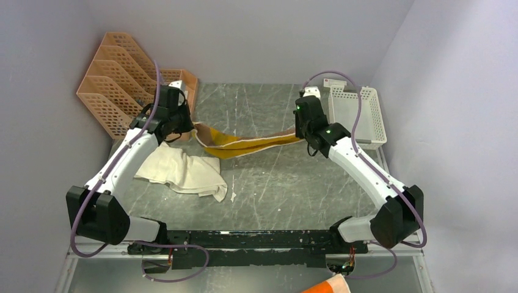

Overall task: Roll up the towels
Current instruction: Flatten out the towel at the center of the board.

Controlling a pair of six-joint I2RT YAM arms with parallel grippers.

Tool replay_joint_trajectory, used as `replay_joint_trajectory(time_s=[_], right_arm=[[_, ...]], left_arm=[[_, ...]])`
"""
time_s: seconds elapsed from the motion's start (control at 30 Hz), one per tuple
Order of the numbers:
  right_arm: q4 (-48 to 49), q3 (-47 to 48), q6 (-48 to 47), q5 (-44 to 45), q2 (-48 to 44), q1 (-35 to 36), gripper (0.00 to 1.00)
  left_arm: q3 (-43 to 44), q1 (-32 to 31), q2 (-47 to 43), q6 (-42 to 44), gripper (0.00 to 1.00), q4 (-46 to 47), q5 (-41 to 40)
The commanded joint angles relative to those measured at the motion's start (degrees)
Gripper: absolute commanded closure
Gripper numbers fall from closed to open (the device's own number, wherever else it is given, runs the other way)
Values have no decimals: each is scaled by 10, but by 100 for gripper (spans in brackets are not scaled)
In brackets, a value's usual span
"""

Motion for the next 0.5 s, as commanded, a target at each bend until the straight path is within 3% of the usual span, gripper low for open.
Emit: replay_joint_trajectory(time_s=[0.0,0.17,0.47], right_arm=[[-15,-37,5,-32,-8,-4,100],[-22,-40,5,-28,-43,-4,100],[-29,100,-35,22,-119,-4,100]], left_arm=[[-1,26,-25,35,93,-23,11],[12,39,-40,50,93,-33,16],[201,54,-18,73,93,-86,3]])
